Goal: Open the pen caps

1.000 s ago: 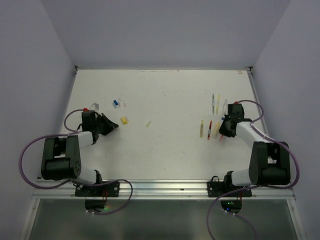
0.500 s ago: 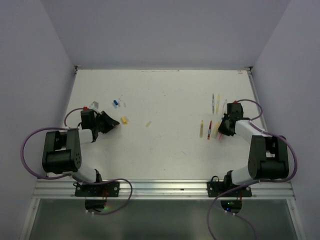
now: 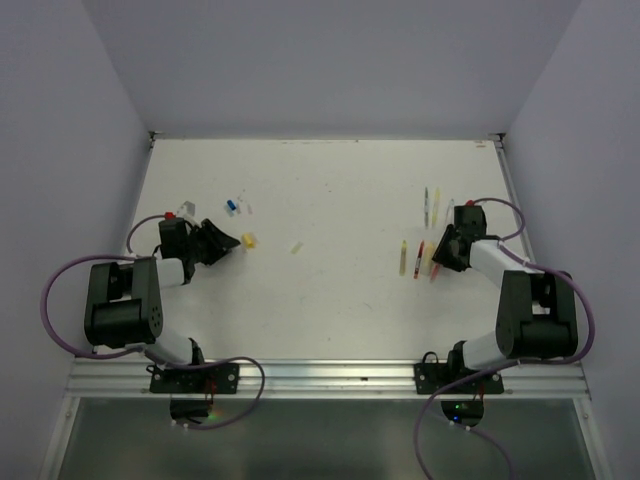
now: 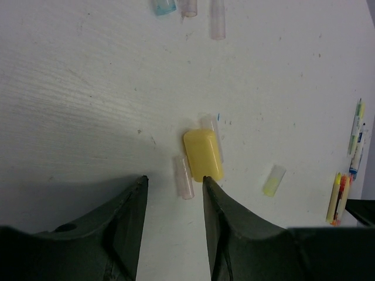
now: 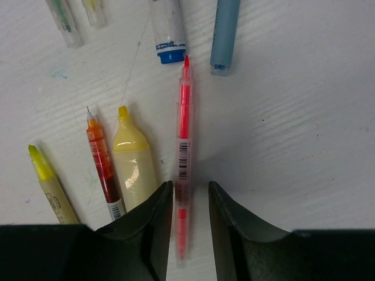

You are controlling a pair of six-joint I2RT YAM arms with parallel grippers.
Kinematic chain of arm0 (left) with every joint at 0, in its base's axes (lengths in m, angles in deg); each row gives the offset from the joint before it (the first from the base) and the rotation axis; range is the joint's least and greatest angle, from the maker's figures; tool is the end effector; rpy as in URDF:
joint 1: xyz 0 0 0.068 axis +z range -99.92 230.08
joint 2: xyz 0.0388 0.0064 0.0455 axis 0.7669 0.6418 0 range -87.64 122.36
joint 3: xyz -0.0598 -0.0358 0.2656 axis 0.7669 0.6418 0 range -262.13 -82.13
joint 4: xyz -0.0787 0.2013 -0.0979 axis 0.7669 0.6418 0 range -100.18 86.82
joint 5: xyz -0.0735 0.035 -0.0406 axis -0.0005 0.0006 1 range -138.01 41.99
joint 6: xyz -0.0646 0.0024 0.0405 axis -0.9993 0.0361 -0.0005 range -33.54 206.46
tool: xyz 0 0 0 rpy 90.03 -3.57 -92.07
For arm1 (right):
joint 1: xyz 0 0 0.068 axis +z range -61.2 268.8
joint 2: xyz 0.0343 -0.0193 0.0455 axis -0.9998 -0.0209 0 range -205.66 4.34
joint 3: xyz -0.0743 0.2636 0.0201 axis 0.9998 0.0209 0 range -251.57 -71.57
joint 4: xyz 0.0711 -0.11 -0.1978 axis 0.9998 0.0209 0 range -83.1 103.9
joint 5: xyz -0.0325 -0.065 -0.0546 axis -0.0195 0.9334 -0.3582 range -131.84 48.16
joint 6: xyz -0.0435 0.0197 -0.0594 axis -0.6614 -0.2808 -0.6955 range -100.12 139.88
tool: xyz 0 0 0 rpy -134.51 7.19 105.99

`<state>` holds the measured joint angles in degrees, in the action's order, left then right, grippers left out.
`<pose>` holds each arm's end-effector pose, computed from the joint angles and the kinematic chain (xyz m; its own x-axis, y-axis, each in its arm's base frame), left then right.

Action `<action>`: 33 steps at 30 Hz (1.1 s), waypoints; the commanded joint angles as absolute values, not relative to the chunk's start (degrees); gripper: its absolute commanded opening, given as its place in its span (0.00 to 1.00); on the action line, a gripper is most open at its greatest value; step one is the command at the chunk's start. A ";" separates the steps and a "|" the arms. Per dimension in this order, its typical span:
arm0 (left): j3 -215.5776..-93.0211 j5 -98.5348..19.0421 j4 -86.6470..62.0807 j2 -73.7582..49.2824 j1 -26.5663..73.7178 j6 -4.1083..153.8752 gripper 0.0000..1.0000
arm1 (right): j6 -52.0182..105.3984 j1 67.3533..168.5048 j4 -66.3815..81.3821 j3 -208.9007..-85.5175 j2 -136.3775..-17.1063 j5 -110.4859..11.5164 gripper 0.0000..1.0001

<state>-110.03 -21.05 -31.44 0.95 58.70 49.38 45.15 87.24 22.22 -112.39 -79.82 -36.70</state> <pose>0.2760 0.0122 0.1340 -0.6291 -0.6390 -0.4425 -0.2092 0.6875 -0.6954 0.2650 -0.0130 0.1531 -0.7405 0.4456 -0.5031 0.4312 0.8892 0.1529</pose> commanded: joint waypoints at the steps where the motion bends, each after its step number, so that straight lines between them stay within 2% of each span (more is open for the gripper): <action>1: -109.91 -19.88 -33.29 -0.80 59.48 49.20 0.46 | 45.45 86.96 22.64 -112.09 -78.45 -36.39 0.35; 8: -108.94 -19.36 -31.54 -5.63 59.39 48.67 0.46 | 45.28 86.96 24.04 -112.44 -75.65 -35.96 0.35; 17: -105.69 -17.43 -29.25 -19.42 59.48 45.51 0.50 | 44.49 87.04 30.98 -115.08 -66.60 -31.74 0.36; 23: -101.91 -12.24 -31.88 -27.51 59.30 41.12 0.53 | 44.49 87.04 34.85 -116.14 -60.09 -34.90 0.37; 24: -101.56 -11.54 -31.71 -28.66 59.22 40.76 0.54 | 44.40 87.04 36.07 -116.31 -58.78 -34.55 0.41; 25: -100.77 -11.18 -31.54 -29.63 59.13 40.15 0.55 | 44.40 87.04 36.43 -116.31 -58.16 -34.55 0.50; 26: -100.42 -10.83 -31.36 -31.46 59.13 39.88 0.59 | 44.22 87.13 36.87 -116.22 -57.54 -34.90 0.51; 28: -99.54 -9.69 -31.27 -33.06 58.78 39.18 0.64 | 44.40 87.04 37.40 -115.61 -56.75 -37.09 0.71; 29: -99.36 -8.99 -31.01 -34.11 58.60 39.09 0.66 | 44.75 87.04 37.58 -114.91 -56.66 -37.97 0.74; 30: -99.18 -8.81 -30.75 -34.55 58.08 38.92 0.68 | 45.10 87.04 37.75 -114.47 -56.57 -39.02 0.98; 31: -99.01 -8.55 -30.66 -34.91 57.73 38.74 0.92 | 45.10 87.04 37.58 -114.12 -56.74 -39.47 0.99; 32: -98.74 -7.94 -30.66 -35.69 57.29 38.56 1.00 | 45.36 87.04 37.75 -113.59 -56.75 -40.08 0.99; 33: -98.13 -7.84 -30.66 -36.22 56.50 37.78 1.00 | 45.45 87.04 37.93 -113.33 -56.92 -41.48 0.99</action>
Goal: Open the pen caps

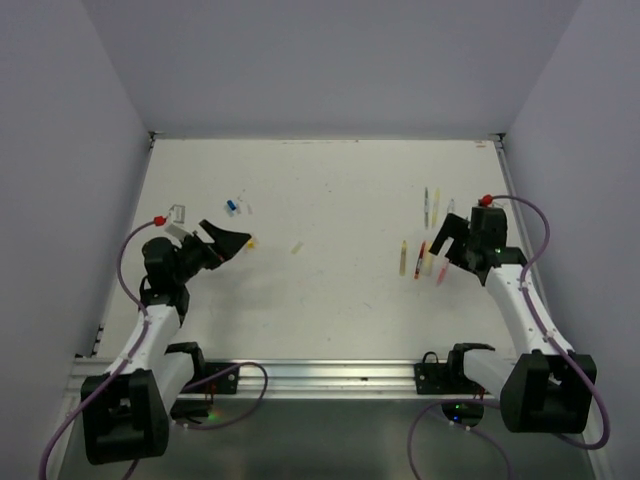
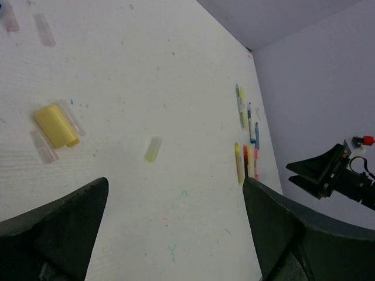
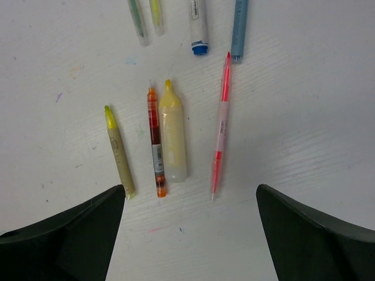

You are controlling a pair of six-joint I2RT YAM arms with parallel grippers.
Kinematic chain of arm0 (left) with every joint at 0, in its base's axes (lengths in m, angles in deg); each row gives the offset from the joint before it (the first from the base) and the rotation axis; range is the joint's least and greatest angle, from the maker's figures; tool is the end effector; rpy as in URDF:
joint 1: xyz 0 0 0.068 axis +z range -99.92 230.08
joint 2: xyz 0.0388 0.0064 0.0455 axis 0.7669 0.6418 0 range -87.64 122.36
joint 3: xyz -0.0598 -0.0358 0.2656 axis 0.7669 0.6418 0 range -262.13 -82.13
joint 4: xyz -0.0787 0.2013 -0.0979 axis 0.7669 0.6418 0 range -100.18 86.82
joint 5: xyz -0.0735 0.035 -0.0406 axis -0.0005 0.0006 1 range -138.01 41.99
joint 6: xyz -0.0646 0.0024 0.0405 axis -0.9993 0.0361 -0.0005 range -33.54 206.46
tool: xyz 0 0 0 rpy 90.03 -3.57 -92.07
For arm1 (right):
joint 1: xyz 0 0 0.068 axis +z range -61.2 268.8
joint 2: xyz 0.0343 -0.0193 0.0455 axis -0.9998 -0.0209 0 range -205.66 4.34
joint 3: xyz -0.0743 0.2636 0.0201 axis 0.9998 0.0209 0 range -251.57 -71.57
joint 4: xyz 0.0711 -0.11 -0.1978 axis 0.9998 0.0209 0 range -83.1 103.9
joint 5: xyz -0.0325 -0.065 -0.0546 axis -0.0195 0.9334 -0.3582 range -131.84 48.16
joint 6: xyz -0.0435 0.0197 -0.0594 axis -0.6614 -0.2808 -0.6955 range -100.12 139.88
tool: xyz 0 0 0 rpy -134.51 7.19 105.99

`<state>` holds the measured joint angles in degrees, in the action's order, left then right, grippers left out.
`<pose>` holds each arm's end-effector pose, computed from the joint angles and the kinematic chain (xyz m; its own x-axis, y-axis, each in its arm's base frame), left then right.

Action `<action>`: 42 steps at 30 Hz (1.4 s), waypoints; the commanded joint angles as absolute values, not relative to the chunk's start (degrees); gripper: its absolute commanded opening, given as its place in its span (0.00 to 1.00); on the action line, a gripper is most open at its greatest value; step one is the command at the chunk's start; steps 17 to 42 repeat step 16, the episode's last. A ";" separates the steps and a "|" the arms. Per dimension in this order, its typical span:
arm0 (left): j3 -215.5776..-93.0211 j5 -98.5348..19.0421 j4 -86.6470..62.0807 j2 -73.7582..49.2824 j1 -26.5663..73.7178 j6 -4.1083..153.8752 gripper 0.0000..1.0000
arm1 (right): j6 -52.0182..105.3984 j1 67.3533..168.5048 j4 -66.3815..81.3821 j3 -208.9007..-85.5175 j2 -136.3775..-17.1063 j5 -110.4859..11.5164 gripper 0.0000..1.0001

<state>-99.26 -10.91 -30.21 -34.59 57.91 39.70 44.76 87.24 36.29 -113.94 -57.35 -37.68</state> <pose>0.1971 -0.0122 0.2116 -0.5253 -0.6588 -0.5385 0.1215 0.5683 -0.8138 0.2115 -0.0104 0.2277 -0.6497 0.4376 -0.6216 0.3841 0.8946 0.2282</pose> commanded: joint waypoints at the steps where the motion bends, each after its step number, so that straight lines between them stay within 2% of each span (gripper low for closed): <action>1: -97.69 -7.93 -30.83 -37.45 55.97 37.34 1.00 | 45.63 87.04 38.02 -113.06 -57.01 -41.67 0.99; 11: -88.21 -8.28 -44.53 -41.06 45.43 25.57 1.00 | 48.18 87.04 38.90 -108.15 -54.64 -49.47 0.99; 16: -82.32 -5.47 -56.73 -43.43 45.42 18.81 1.00 | 46.95 87.04 35.92 -105.24 -49.46 -57.90 0.99; 42: -82.32 -5.47 -56.73 -43.43 45.42 18.81 1.00 | 46.95 87.04 35.92 -105.24 -49.46 -57.90 0.99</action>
